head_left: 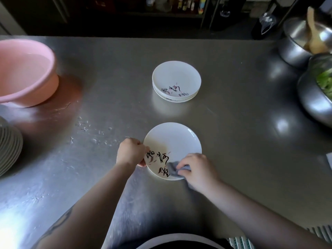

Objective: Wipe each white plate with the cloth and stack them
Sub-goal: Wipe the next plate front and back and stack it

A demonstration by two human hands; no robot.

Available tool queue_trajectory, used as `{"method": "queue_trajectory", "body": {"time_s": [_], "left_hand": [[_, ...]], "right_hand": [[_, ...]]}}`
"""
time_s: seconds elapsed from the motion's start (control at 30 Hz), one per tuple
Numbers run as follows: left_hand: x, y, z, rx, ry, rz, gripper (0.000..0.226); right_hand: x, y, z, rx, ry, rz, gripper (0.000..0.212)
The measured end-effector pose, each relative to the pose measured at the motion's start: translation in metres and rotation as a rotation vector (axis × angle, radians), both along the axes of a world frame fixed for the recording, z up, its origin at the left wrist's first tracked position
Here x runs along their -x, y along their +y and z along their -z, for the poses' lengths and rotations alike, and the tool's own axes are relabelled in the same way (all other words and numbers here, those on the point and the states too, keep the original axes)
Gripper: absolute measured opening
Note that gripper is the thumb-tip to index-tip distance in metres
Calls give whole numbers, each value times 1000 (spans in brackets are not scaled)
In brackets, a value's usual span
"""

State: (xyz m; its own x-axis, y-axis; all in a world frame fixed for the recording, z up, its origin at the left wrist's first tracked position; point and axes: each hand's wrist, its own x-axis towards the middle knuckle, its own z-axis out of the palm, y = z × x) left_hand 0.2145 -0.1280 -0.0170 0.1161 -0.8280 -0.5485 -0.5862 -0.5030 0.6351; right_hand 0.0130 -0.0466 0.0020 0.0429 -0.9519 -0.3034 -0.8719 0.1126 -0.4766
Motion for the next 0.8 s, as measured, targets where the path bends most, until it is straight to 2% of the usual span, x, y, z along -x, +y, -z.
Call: {"method": "queue_trajectory", "body": {"time_s": [0.17, 0.23, 0.33, 0.37, 0.43, 0.53, 0.63, 0.7, 0.8], "left_hand": [[-4, 5, -6, 20, 44, 27, 17], [-13, 13, -11, 49, 44, 116, 15], [-21, 40, -19, 367, -216, 217, 11], [-17, 52, -22, 503, -228, 237, 11], [-3, 72, -23, 647, -91, 371, 11], [12, 81, -7, 622, 79, 624, 12], [13, 79, 12, 610, 101, 646, 16], [13, 79, 20, 674, 105, 661, 17], [12, 77, 25, 788, 98, 709, 19]], "right_hand": [[-14, 3, -2, -38, -162, 46, 11], [-1, 4, -7, 1, -284, 183, 11], [28, 11, -12, 185, -370, 415, 14], [34, 14, -13, 224, -361, 441, 16], [39, 20, -12, 255, -378, 470, 20], [34, 27, -7, 272, -427, 483, 23], [27, 31, -3, 293, -433, 473, 31], [25, 33, -3, 299, -442, 467, 35], [24, 33, -2, 309, -445, 461, 29]]}}
